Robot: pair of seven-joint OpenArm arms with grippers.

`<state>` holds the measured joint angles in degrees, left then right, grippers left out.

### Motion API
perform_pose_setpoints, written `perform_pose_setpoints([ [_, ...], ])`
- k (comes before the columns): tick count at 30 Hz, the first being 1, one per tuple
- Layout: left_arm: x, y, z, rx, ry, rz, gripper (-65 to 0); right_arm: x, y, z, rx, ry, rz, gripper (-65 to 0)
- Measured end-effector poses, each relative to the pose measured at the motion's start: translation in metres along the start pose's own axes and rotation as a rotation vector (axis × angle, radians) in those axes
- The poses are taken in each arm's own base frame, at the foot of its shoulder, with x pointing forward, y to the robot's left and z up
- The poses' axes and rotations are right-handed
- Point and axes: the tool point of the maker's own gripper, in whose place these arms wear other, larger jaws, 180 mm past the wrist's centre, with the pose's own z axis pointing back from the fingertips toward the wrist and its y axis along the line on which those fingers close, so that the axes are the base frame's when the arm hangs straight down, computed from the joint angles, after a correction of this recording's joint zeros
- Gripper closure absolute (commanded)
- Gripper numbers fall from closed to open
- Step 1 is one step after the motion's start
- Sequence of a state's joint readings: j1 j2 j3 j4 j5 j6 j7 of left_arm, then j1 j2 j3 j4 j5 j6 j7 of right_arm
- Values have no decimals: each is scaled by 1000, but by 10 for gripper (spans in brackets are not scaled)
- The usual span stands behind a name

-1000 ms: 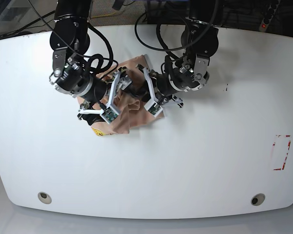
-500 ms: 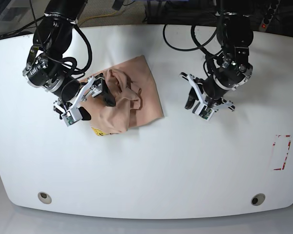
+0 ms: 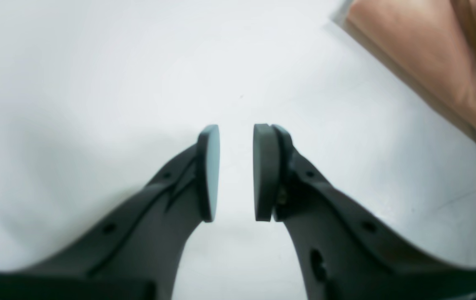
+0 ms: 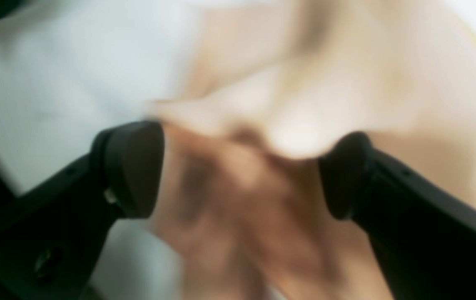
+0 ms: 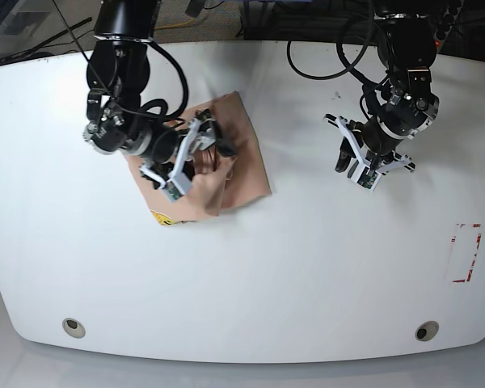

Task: Fold the T-shirt properly
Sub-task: 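Release the left gripper and press the folded bundle with the right gripper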

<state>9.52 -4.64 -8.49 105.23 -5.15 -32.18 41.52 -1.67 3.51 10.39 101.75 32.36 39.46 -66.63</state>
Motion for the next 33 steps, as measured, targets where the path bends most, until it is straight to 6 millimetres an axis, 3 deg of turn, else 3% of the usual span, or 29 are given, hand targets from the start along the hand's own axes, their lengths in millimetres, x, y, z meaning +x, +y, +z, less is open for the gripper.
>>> perform_pose_setpoints([
  [5,0,1,0,2,0,-1,-122,20,72,-35,178,-38,68,-553],
  [8,2,1,0,2,-5,-2,-122,23,83,-44,168,-35,112,-553],
  [12,3,2,-1,3,-7,-3,-122,25,82,-44,143,-29,124,-553],
  [16,4,-3,-2,-10,-7,-11,-122,32,68,-25,83,-49,187,-553],
  [20,9,-24,-7,-65,-10,-46,-122,30,36,-3,-13,-73,149,-515],
  [26,36,-78,-16,-199,-62,-149,-124,24,-24,28,-178,-89,60,-195],
  [28,47,-98,-18,-250,-89,-186,-124,25,-39,30,-199,-76,53,-140],
  [33,68,-156,-18,-392,-142,-294,-124,14,-66,19,-187,-21,18,-173],
])
